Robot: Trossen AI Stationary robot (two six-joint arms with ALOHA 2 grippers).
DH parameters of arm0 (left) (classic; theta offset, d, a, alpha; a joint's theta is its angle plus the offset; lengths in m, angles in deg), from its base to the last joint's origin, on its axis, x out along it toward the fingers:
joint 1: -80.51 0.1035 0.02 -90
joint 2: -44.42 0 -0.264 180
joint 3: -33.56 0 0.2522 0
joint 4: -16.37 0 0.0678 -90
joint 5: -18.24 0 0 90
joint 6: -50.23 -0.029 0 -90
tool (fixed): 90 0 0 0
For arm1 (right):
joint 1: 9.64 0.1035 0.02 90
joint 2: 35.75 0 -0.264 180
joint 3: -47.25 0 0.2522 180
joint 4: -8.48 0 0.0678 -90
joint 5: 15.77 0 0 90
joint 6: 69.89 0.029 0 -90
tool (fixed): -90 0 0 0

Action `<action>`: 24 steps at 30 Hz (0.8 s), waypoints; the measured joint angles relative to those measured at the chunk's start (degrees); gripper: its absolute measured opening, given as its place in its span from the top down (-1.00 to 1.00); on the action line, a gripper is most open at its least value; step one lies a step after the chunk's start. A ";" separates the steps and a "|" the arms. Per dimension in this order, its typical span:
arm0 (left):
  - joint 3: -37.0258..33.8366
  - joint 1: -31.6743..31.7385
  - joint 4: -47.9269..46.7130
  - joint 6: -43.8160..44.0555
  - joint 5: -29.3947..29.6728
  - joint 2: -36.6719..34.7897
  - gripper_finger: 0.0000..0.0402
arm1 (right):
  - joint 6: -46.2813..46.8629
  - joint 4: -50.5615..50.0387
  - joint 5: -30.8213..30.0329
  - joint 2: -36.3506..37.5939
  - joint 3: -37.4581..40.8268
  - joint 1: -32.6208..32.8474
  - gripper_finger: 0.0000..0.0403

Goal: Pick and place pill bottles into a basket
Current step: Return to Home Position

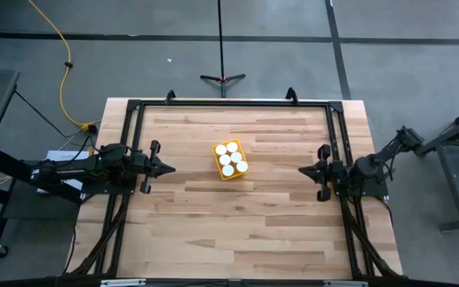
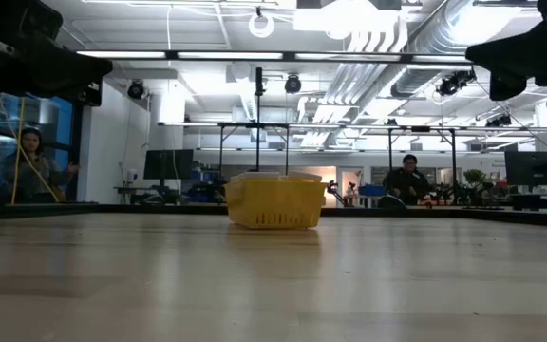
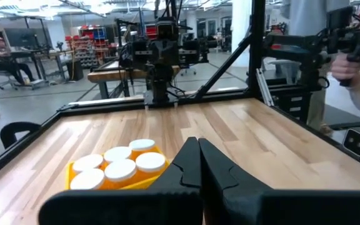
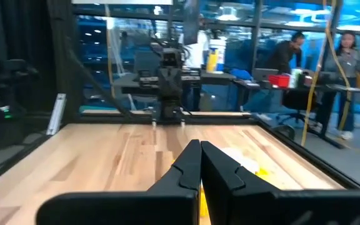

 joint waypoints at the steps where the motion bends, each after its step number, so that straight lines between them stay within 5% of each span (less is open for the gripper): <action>1: 0.00 0.00 -0.02 -0.04 0.04 0.00 0.88 | -0.41 0.14 1.36 0.02 0.00 -0.43 1.00; 7: 0.04 0.00 -0.02 -1.58 0.52 0.00 0.87 | -4.68 2.04 13.21 0.02 0.00 -5.43 1.00; 24: 0.31 0.02 -1.06 -2.88 3.06 0.00 0.88 | 1.72 -1.35 26.97 0.00 0.03 -30.32 1.00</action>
